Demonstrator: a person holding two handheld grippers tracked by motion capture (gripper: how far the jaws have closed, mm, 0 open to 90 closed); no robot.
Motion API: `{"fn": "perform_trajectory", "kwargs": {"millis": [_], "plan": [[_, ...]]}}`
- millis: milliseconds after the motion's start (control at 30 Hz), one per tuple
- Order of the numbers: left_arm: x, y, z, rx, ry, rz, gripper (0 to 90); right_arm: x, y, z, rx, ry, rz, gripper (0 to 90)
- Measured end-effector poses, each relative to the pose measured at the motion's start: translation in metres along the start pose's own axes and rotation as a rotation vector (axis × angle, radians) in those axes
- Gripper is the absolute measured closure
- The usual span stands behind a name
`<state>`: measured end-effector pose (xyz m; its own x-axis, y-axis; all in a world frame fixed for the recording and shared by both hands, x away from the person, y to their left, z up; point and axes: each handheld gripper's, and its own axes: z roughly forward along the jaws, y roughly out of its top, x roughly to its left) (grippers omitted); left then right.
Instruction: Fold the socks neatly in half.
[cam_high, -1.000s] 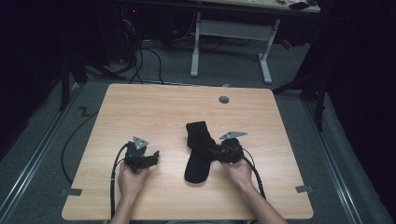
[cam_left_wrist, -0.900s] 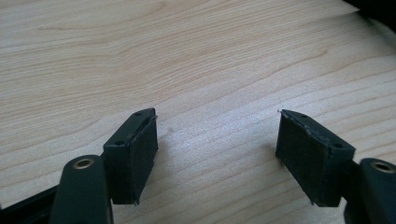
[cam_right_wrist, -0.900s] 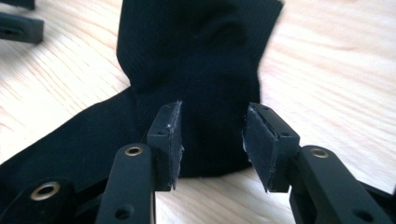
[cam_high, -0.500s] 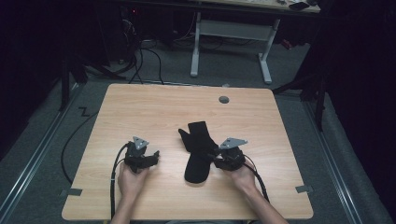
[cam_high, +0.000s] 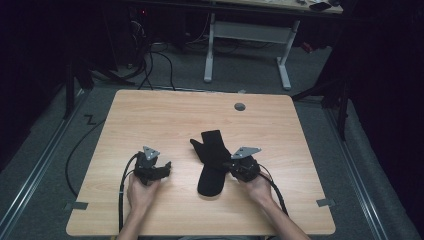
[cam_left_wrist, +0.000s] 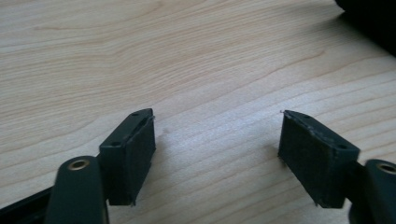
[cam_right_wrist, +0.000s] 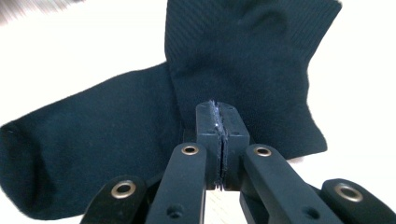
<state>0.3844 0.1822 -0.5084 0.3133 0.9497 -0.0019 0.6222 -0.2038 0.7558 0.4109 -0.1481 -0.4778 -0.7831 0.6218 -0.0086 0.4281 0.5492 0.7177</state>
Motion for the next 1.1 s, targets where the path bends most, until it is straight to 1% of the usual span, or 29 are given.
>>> {"fn": "perform_trajectory", "kwargs": {"millis": [67, 133, 167, 200, 233, 267, 300, 333, 367, 400, 433, 467, 500, 533, 567, 633, 667, 700, 733, 767, 800, 833, 867, 900, 933, 967, 1067, 1100], "plan": [[-0.005, 0.001, -0.001, -0.001, -0.014, -0.010, 26.2, -0.001, 0.002, -0.005, -0.024, 0.016, 0.025, 89.4], [-0.012, 0.002, -0.003, -0.036, -0.015, -0.013, 25.9, -0.002, 0.005, -0.010, -0.035, 0.023, 0.043, 89.3], [-0.016, 0.004, -0.004, -0.049, -0.032, -0.011, 27.9, 0.001, 0.009, -0.014, -0.042, 0.027, 0.050, 89.3], [-0.020, 0.005, -0.005, -0.053, -0.052, -0.006, 27.9, 0.001, 0.009, -0.014, -0.042, 0.027, 0.050, 89.3], [-0.025, 0.007, -0.006, -0.058, -0.067, 0.007, 27.5, 0.002, 0.011, -0.015, -0.045, 0.026, 0.049, 89.3], [-0.029, 0.008, -0.007, -0.070, -0.083, 0.016, 27.2, 0.003, 0.012, -0.017, -0.045, 0.026, 0.052, 89.3], [-0.038, 0.011, -0.007, -0.063, -0.118, 0.037, 26.1, 0.005, 0.016, -0.018, -0.044, 0.025, 0.055, 89.3], [-0.038, 0.011, -0.007, -0.063, -0.118, 0.037, 25.3, 0.005, 0.016, -0.018, -0.044, 0.025, 0.055, 89.3], [-0.046, 0.014, -0.006, -0.055, -0.134, 0.066, 24.6, 0.005, 0.019, -0.019, -0.042, 0.021, 0.065, 89.3], [-0.050, 0.015, -0.005, -0.051, -0.149, 0.073, 24.0, 0.005, 0.021, -0.019, -0.048, 0.026, 0.073, 89.3], [-0.050, 0.015, -0.005, -0.051, -0.149, 0.073, 23.4, 0.005, 0.021, -0.019, -0.048, 0.026, 0.073, 89.3], [-0.054, 0.016, -0.004, -0.047, -0.162, 0.083, 23.4, 0.004, 0.024, -0.020, -0.053, 0.027, 0.081, 89.3], [-0.061, 0.017, -0.001, -0.033, -0.169, 0.099, 22.1, 0.004, 0.028, -0.020, -0.064, 0.028, 0.099, 89.2], [-0.061, 0.017, -0.001, -0.033, -0.169, 0.099, 21.0, 0.005, 0.029, -0.019, -0.068, 0.028, 0.103, 89.1], [-0.066, 0.017, 0.000, -0.025, -0.178, 0.096, 20.2, 0.005, 0.031, -0.017, -0.064, 0.023, 0.098, 89.0], [-0.069, 0.018, 0.002, -0.028, -0.171, 0.098, 20.3, 0.006, 0.036, -0.009, -0.040, 0.012, 0.085, 88.9], [-0.069, 0.018, 0.002, -0.028, -0.171, 0.098, 20.2, 0.006, 0.036, -0.009, -0.040, 0.012, 0.085, 88.9], [-0.071, 0.018, 0.002, -0.032, -0.162, 0.100, 20.1, 0.004, 0.041, -0.002, -0.031, 0.005, 0.083, 88.8], [-0.071, 0.018, 0.002, -0.032, -0.162, 0.100, 20.1, 0.004, 0.041, -0.002, -0.031, 0.005, 0.083, 88.8], [-0.071, 0.018, 0.003, -0.032, -0.161, 0.098, 20.1, 0.002, 0.044, 0.001, -0.026, 0.009, 0.094, 88.8], [-0.071, 0.018, 0.003, -0.029, -0.159, 0.102, 19.8, 0.000, 0.049, 0.008, -0.021, 0.005, 0.092, 88.7], [-0.072, 0.018, 0.004, -0.024, -0.154, 0.108, 19.8, 0.000, 0.051, 0.012, -0.015, 0.004, 0.094, 88.7], [-0.072, 0.017, 0.005, -0.019, -0.151, 0.113, 19.8, 0.000, 0.051, 0.012, -0.015, 0.004, 0.094, 88.7], [-0.072, 0.017, 0.006, -0.009, -0.148, 0.120, 19.6, -0.001, 0.054, 0.019, -0.007, 0.006, 0.102, 88.6], [-0.072, 0.016, 0.007, -0.001, -0.146, 0.120, 19.6, -0.001, 0.054, 0.019, -0.007, 0.006, 0.102, 88.6], [-0.072, 0.016, 0.009, 0.012, -0.140, 0.114, 19.7, -0.002, 0.056, 0.024, -0.001, 0.006, 0.103, 88.6], [-0.072, 0.016, 0.011, 0.016, -0.141, 0.113, 20.1, -0.001, 0.057, 0.024, -0.001, 0.008, 0.102, 88.6], [-0.074, 0.016, 0.013, 0.020, -0.132, 0.125, 20.4, 0.001, 0.056, 0.021, -0.003, 0.010, 0.095, 88.6]]}}
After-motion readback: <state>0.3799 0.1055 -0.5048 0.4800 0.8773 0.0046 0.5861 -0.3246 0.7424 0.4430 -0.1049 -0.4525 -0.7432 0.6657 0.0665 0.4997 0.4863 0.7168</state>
